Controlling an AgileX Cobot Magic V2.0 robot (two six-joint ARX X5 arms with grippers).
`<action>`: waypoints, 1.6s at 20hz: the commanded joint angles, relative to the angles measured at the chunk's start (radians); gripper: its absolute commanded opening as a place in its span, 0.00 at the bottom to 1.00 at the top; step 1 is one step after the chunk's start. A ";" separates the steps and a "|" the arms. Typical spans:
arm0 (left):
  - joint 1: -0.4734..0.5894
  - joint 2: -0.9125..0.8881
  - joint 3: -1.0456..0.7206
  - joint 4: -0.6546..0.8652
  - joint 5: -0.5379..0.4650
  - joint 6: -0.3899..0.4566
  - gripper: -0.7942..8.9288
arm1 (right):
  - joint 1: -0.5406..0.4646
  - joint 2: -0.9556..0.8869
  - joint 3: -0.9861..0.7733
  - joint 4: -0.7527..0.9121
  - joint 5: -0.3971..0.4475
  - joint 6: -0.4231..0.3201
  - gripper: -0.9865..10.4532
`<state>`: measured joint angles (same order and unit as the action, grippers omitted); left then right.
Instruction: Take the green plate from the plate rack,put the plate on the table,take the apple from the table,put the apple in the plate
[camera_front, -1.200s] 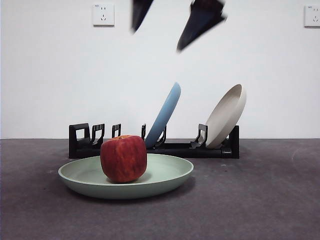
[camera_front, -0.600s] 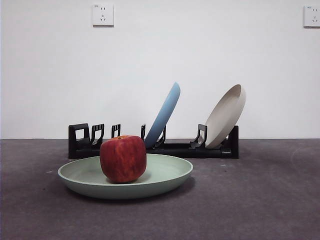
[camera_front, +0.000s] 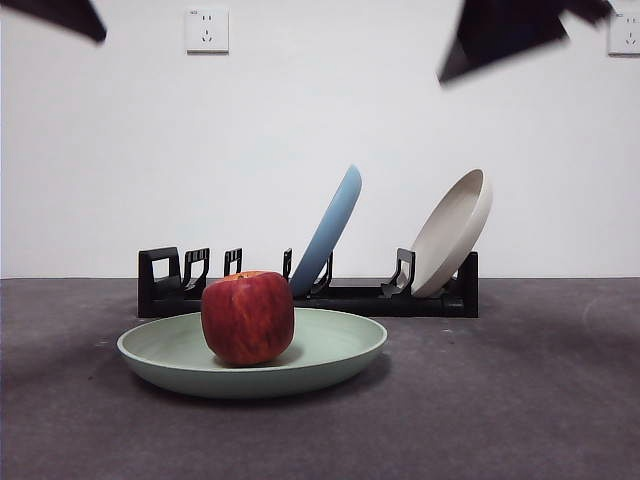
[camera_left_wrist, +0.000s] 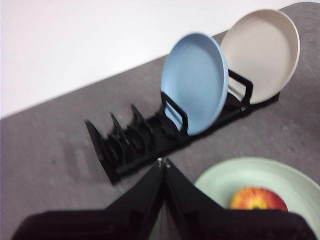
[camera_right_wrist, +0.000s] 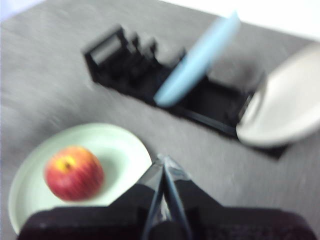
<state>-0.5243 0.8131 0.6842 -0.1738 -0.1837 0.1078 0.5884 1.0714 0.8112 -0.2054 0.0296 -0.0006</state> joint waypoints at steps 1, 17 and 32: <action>0.003 -0.033 -0.135 0.080 0.000 -0.084 0.07 | 0.002 -0.052 -0.188 0.168 0.006 0.086 0.08; 0.003 -0.078 -0.283 0.180 -0.024 -0.166 0.08 | 0.001 -0.110 -0.367 0.307 0.134 0.168 0.09; 0.419 -0.592 -0.300 -0.066 -0.002 -0.203 0.08 | 0.001 -0.110 -0.367 0.303 0.134 0.168 0.09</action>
<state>-0.1173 0.2241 0.4004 -0.2337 -0.1917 -0.0845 0.5888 0.9623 0.4507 0.0967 0.1604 0.1612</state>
